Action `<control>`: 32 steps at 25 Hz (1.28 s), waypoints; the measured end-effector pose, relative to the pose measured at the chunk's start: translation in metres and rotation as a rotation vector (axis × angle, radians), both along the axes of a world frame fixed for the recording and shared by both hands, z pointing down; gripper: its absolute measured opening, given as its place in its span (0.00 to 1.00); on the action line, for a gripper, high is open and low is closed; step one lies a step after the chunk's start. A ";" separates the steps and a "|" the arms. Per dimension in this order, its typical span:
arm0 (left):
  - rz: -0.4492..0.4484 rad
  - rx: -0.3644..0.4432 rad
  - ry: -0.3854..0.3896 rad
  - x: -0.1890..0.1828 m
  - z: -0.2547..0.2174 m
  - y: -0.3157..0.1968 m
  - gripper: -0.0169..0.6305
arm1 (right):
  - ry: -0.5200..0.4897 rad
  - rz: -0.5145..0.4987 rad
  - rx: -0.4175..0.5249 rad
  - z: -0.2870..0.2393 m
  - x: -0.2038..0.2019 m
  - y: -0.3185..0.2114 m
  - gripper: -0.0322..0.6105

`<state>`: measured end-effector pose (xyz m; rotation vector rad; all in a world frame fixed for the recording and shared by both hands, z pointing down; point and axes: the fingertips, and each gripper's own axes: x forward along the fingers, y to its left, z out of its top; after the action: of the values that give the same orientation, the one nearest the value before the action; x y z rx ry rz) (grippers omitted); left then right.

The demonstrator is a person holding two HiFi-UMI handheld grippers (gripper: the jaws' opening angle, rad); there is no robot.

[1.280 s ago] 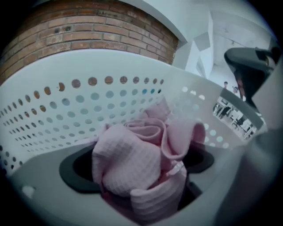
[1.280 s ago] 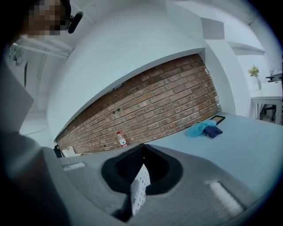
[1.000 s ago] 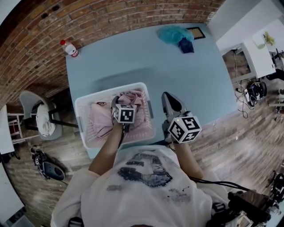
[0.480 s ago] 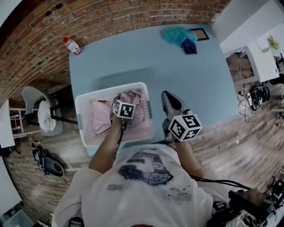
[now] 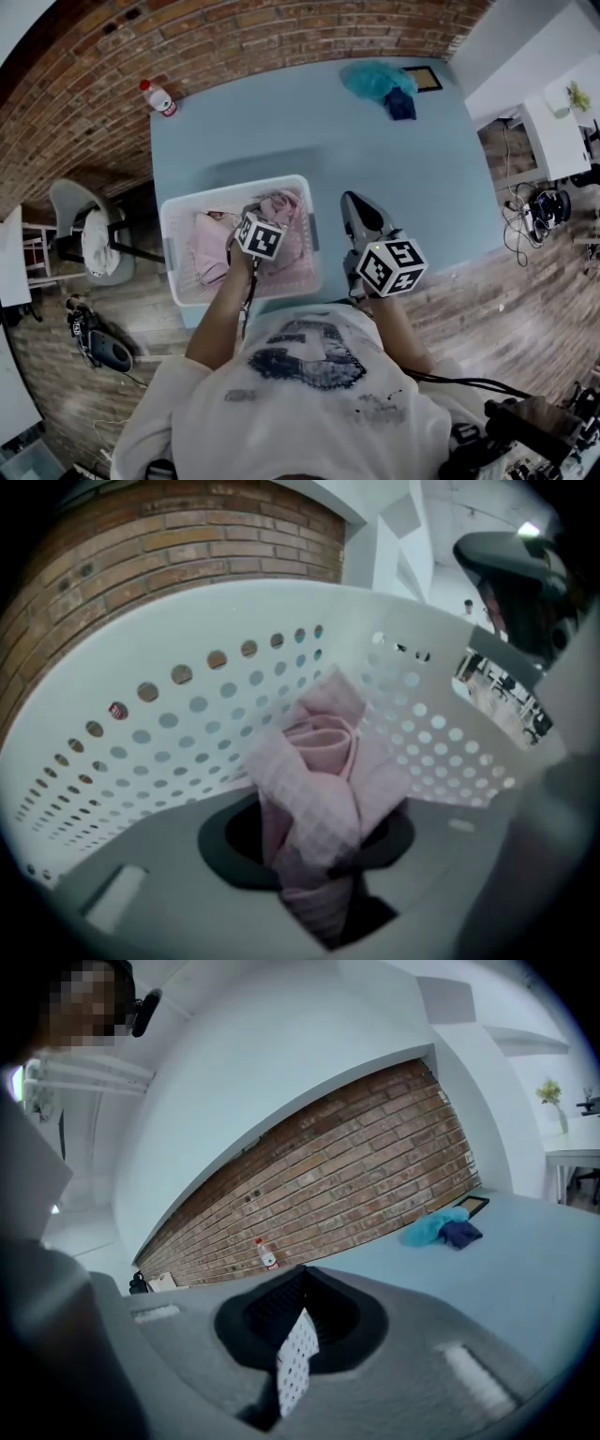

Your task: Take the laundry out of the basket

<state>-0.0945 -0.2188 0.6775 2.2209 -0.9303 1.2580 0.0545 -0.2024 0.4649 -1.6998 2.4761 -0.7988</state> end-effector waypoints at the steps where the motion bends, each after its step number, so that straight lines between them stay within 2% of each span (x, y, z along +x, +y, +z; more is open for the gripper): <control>1: -0.003 0.004 0.003 -0.001 -0.003 0.000 0.28 | -0.002 -0.003 -0.001 0.000 -0.001 0.000 0.05; 7: -0.012 0.027 0.061 -0.004 -0.023 0.004 0.24 | -0.012 -0.009 -0.005 -0.001 -0.008 -0.001 0.05; 10: -0.022 0.047 0.120 -0.006 -0.043 0.005 0.22 | -0.016 -0.007 -0.007 -0.001 -0.015 0.001 0.05; 12: -0.030 0.056 0.174 -0.009 -0.058 0.004 0.10 | -0.019 -0.003 -0.007 -0.001 -0.020 0.002 0.05; 18: -0.020 0.087 0.237 -0.019 -0.078 0.009 0.09 | -0.019 0.025 0.000 -0.005 -0.034 0.013 0.05; 27: -0.008 0.245 0.391 -0.047 -0.145 0.008 0.09 | -0.019 0.097 0.013 -0.010 -0.059 0.037 0.05; 32: -0.016 0.364 0.487 -0.070 -0.186 0.009 0.09 | -0.012 0.136 0.045 -0.019 -0.079 0.049 0.05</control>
<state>-0.1643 -0.2098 0.4913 2.6155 -1.0280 0.5158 -0.0243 -0.1534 0.4461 -1.8178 2.3221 -0.7325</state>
